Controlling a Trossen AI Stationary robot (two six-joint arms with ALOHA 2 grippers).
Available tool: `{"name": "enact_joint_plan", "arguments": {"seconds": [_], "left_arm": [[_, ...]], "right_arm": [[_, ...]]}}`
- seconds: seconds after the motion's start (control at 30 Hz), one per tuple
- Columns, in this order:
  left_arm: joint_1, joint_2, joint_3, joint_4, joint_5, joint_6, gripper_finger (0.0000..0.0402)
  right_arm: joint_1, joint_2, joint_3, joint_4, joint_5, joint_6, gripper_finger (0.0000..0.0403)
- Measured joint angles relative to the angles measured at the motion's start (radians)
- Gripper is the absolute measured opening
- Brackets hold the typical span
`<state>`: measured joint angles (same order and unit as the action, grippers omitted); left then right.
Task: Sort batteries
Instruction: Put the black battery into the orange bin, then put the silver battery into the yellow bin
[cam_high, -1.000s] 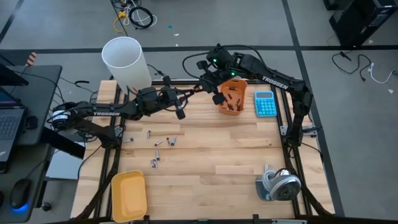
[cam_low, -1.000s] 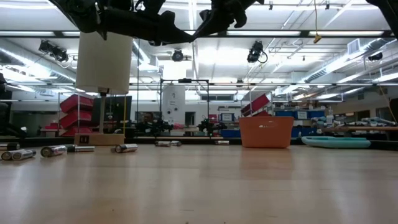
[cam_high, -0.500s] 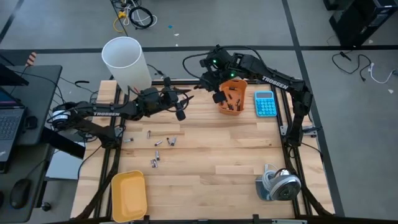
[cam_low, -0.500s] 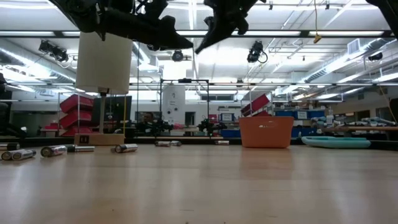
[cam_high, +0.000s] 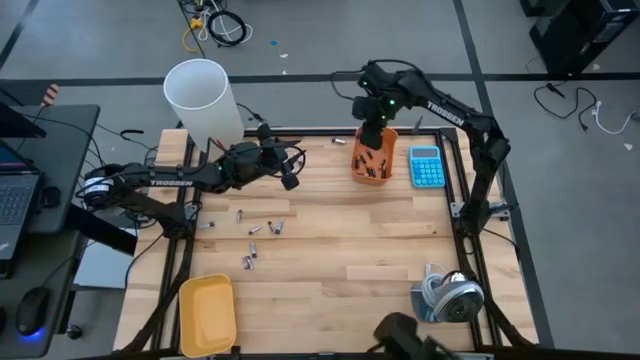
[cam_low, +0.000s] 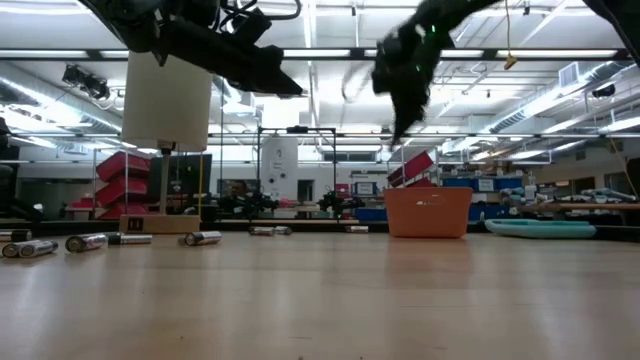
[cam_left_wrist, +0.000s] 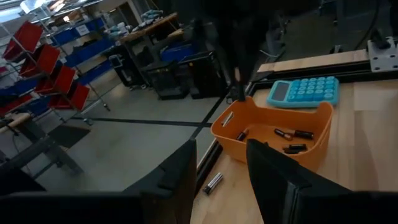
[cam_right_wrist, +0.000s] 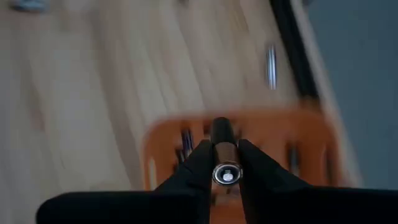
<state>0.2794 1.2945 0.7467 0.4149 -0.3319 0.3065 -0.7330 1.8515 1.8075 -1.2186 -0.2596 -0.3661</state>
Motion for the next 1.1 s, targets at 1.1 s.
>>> {"name": "enact_joint_plan", "arguments": {"seconds": [1.1], "left_arm": [[0.006,0.0,0.0,-0.146,0.007,-0.053,0.0142]], "right_arm": [[-0.061,0.002,-0.312,0.198,-0.062,0.113,0.0126]]}}
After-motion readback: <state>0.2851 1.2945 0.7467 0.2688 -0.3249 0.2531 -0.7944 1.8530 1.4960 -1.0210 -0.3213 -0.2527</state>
